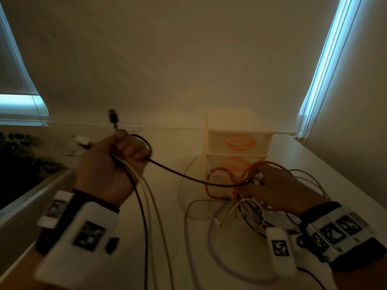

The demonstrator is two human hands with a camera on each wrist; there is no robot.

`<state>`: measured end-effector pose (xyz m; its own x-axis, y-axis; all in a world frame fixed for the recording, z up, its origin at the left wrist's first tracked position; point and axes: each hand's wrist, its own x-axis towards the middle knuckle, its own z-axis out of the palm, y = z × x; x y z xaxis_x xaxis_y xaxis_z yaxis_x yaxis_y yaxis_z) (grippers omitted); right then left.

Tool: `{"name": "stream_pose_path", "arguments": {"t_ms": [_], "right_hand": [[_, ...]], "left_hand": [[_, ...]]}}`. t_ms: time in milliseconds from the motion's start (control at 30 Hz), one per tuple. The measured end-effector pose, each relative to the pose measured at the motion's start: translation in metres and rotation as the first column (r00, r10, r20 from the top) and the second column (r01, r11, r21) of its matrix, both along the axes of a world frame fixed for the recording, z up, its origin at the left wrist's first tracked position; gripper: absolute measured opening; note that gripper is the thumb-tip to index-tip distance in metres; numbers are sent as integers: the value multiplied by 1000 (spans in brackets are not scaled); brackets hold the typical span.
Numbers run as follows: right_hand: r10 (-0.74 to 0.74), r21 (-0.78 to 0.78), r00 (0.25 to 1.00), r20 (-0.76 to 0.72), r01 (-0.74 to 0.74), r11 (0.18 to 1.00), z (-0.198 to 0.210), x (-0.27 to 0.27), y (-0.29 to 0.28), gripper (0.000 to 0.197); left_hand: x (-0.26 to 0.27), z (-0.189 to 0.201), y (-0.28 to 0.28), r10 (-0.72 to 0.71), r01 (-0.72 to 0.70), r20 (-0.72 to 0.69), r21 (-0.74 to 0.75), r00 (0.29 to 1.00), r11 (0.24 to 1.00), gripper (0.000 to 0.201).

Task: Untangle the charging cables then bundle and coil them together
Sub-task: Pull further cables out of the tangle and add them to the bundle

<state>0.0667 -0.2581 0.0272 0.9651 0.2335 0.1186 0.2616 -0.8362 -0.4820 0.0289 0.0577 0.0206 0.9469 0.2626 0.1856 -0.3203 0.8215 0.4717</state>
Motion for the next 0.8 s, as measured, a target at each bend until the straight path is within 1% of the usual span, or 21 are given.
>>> {"name": "stream_pose_path", "arguments": {"t_ms": [33, 67, 100, 133, 167, 233, 300, 333, 367, 433, 500, 533, 567, 600, 667, 733, 767, 800], "right_hand": [[10, -52, 1000, -16, -10, 999, 5, -2, -4, 17], [9, -88, 999, -39, -12, 996, 13, -7, -8, 11], [13, -77, 997, -73, -19, 997, 23, -13, -13, 9], [31, -26, 995, -100, -34, 999, 32, -20, -19, 13], [43, 67, 993, -107, -36, 997, 40, -26, -25, 18], [89, 292, 995, -47, -71, 954, 50, -41, -28, 21], [184, 469, 981, 56, -188, 863, 49, -55, -11, 15], [225, 510, 971, 79, -233, 828, 41, -58, 1, 10], [261, 523, 963, 74, -260, 812, 31, -58, 14, 5], [373, 531, 928, -4, -314, 787, 7, -53, 33, 10], [491, 537, 860, -138, -352, 767, -9, -45, 38, 6], [517, 506, 834, -194, -367, 781, -12, -42, 33, 9], [520, 460, 823, -228, -380, 803, -12, -39, 26, 15], [514, 423, 824, -236, -389, 818, -12, -36, 19, 20], [475, 357, 856, -202, -388, 850, -6, -31, 7, 25], [416, 267, 902, -118, -374, 888, -7, -25, 2, 34], [380, 224, 922, -72, -356, 907, -11, -21, 1, 39], [335, 203, 942, -28, -323, 924, -17, -16, 3, 39]], "left_hand": [[-8, 14, -12, -108, 107, 25, 62, 994, 992, 24], [-14, 17, -28, -130, 127, 39, 84, 991, 988, 20], [-16, 15, -42, -134, 129, 27, 127, 991, 983, 18], [-16, 12, -52, -183, 178, 16, 150, 983, 972, 18], [-15, 9, -56, -209, 210, -24, 154, 978, 966, 19], [-16, 4, -68, -256, 265, -80, 142, 963, 954, 21], [-19, 0, -81, -327, 332, -60, 120, 943, 936, 23], [-20, -1, -87, -355, 359, -55, 107, 933, 927, 25], [-21, 0, -91, -380, 384, -59, 97, 923, 918, 26], [-23, 0, -96, -409, 413, -59, 84, 911, 907, 26], [-23, 1, -94, -401, 405, -60, 78, 914, 911, 23], [-23, 2, -89, -385, 390, -63, 79, 921, 918, 22], [-21, 3, -83, -367, 371, -66, 79, 928, 925, 21], [-20, 4, -75, -344, 349, -69, 70, 936, 935, 21], [-19, 10, -57, -290, 293, -62, 34, 955, 956, 22], [-19, 14, -47, -272, 274, -58, 17, 960, 962, 21], [-20, 14, -46, -281, 283, -66, 29, 957, 959, 21], [-22, 13, -48, -299, 304, -78, 60, 951, 951, 22]]}}
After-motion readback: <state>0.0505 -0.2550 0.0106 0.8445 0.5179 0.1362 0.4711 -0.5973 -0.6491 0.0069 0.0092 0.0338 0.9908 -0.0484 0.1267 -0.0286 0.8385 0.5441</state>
